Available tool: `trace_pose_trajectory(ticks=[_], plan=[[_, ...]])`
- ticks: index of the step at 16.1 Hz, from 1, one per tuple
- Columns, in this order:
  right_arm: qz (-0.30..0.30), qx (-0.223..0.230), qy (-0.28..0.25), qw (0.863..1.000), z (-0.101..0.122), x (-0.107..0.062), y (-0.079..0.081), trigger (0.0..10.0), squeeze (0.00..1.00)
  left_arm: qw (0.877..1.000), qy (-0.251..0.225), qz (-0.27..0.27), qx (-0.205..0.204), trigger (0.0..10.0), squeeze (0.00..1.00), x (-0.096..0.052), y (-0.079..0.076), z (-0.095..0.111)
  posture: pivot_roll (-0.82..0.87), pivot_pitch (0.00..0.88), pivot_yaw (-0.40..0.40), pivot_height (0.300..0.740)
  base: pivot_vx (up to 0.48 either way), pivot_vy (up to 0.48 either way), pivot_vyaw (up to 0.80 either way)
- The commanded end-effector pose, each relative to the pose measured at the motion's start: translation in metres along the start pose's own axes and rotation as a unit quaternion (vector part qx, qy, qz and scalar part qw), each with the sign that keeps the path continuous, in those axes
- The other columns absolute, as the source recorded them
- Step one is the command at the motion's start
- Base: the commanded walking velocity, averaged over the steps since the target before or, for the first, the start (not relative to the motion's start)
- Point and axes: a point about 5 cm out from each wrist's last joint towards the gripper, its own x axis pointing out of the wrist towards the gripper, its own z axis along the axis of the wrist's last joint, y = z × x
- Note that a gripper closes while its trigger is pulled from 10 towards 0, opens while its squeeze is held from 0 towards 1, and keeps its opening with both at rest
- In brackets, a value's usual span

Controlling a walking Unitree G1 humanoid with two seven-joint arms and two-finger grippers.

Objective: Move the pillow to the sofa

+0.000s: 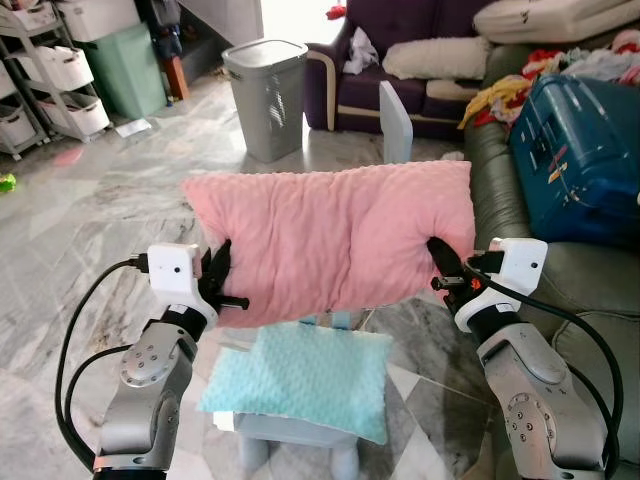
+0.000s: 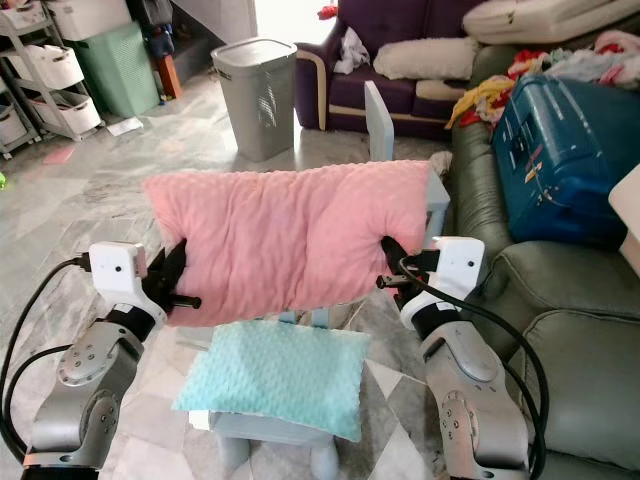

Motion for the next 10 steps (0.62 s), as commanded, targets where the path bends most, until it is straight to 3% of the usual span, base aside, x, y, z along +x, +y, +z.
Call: trace_pose_trajectory(ticks=[1, 5, 10], plan=[[0.001, -0.002, -0.015, 1.000, 0.0079, 0.0002, 0.0001, 10.0, 0.00, 1.000, 0.003, -0.003, -0.002, 10.0, 0.00, 0.0026, -0.0030, 0.0004, -0.14, 0.000, 0.041, 0.740, 0.000, 0.000, 0.00], [0.003, 0.004, -0.004, 1.000, 0.0047, 0.0003, 0.0010, 10.0, 0.00, 0.999, 0.011, -0.005, -0.031, 10.0, 0.00, 0.0055, -0.0049, 0.0012, -0.14, 0.000, 0.030, 0.740, 0.000, 0.000, 0.00], [0.005, -0.001, 0.002, 1.000, 0.0059, 0.0008, -0.0014, 10.0, 0.00, 0.999, 0.015, 0.008, -0.034, 10.0, 0.00, 0.0078, -0.0063, 0.0008, -0.15, 0.000, 0.017, 0.740, 0.000, 0.000, 0.00]])
